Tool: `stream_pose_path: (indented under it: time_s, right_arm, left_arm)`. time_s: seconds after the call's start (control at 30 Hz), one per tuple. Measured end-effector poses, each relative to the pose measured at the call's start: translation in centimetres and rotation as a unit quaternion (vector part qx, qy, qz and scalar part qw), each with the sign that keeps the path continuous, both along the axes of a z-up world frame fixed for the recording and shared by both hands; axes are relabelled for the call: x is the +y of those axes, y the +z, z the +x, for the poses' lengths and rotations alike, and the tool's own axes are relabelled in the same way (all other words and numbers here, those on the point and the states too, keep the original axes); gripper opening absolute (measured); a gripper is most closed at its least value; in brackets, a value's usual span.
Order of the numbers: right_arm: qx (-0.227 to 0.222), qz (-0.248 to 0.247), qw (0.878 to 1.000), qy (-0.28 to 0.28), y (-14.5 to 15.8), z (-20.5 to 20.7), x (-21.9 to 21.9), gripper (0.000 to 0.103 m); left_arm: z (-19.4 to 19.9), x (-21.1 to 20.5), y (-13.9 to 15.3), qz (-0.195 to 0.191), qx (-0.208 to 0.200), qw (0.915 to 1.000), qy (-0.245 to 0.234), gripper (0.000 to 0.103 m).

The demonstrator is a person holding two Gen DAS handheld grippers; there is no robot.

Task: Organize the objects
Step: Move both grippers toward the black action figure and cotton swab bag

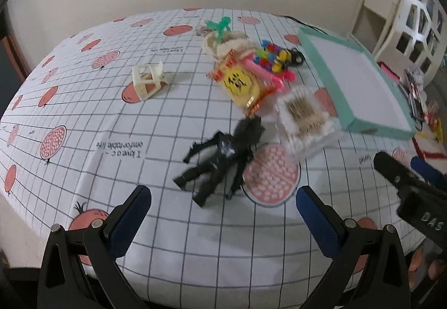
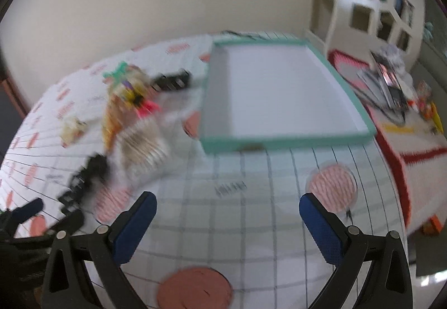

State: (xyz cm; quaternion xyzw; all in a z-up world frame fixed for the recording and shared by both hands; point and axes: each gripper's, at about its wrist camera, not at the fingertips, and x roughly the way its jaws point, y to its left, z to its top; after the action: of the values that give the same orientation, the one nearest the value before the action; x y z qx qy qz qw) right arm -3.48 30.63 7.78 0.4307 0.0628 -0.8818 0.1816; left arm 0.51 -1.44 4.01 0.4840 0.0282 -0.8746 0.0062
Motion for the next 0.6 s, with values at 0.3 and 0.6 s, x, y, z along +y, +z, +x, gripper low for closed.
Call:
stream_pose_path:
  time_s: [0.3,0.6]
  right_arm:
    - [0.014,0.019,0.994,0.108,2.7,-0.9,-5.3,0.103]
    - [-0.041,0.042,0.984,0.166,0.2,-3.3,-9.1,0.099]
  left_arm:
    - [-2.2,-1.5,-0.5,0.01,-0.02,0.9996,0.018,0.101]
    - [-3.4,-2.6,-1.4,0.03,-0.037,0.9982,0.036,0.095]
